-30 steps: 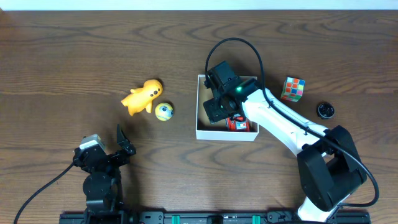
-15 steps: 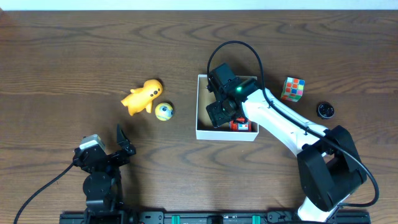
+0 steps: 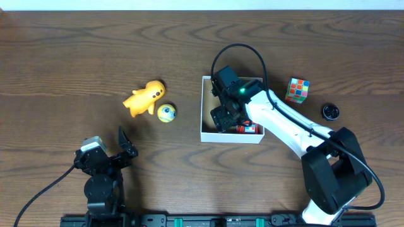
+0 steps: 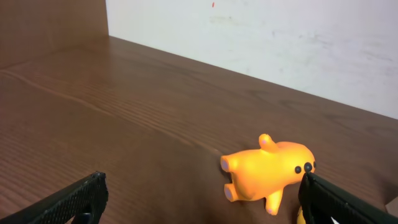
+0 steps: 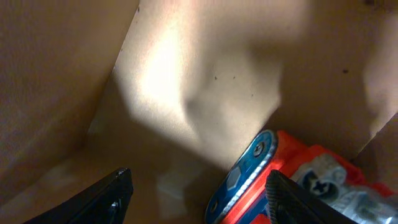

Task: Pack container
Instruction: 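Open the right gripper to release the car and lift away, then move the right gripper to the Rubik's cube on the right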

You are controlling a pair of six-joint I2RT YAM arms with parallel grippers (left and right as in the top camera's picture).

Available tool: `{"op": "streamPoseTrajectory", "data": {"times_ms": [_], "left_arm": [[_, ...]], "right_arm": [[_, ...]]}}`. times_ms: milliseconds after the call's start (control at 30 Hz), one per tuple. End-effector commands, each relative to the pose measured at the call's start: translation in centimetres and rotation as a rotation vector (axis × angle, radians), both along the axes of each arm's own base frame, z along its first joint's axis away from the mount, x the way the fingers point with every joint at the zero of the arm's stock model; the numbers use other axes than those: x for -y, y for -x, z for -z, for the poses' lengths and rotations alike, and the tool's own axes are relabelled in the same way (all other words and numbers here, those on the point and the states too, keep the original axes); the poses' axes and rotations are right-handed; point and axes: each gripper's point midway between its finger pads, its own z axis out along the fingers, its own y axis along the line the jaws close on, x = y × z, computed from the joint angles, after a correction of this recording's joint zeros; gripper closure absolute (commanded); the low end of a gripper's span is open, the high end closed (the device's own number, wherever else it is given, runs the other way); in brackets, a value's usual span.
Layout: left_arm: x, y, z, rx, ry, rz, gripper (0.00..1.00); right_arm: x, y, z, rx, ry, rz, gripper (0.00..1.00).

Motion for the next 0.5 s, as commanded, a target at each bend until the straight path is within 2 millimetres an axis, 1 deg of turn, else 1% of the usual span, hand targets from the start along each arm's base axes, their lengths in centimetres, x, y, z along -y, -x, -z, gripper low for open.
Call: {"op": "streamPoseTrajectory", "data": {"times_ms": [0,100,167,267,300,333,400,433,467], "left_arm": [[0.1,0.0,-0.2,0.006,-0.010,0.004,0.02],[0.1,0.0,-0.2,0.006,-0.010,0.004,0.02],[0.1,0.0,-0.2,0.006,-0.010,0.004,0.02],[0.1,0.0,-0.2,0.006,-0.010,0.004,0.02],[0.1,0.0,-0.2,0.006,-0.010,0.004,0.02],[0.1,0.0,-0.2,0.006,-0.010,0.004,0.02],[0.1,0.0,-0.2,0.006,-0.010,0.004,0.02],[0.1,0.0,-0.2,0.006,-0.010,0.004,0.02],[0.1,0.0,-0.2,0.006,-0.010,0.004,0.02]], "right_arm": [[-0.5,-1.4,-0.7,0.048,-0.017,0.019,0.27],[-1.6,-3.1,-2.0,0.112,-0.061,0.019,0.26],[-2.4,-4.6,-3.4,0.167,-0.095,0.024,0.27],[-2.5,-6.7,-5.8,0.242,-0.100,0.046,0.29],[-2.2,-7.5,-6.8,0.275,-0.086,0.062,0.29],[-1.3,-8.5,-8.1,0.315,-0.056,0.112,0.29],[1.1,-10.0,-10.4,0.370,0.015,0.224,0.28],[1.8,-10.2,-11.0,0.378,0.033,0.246,0.28],[3.3,-10.5,-12.1,0.389,0.070,0.289,0.28]]}}
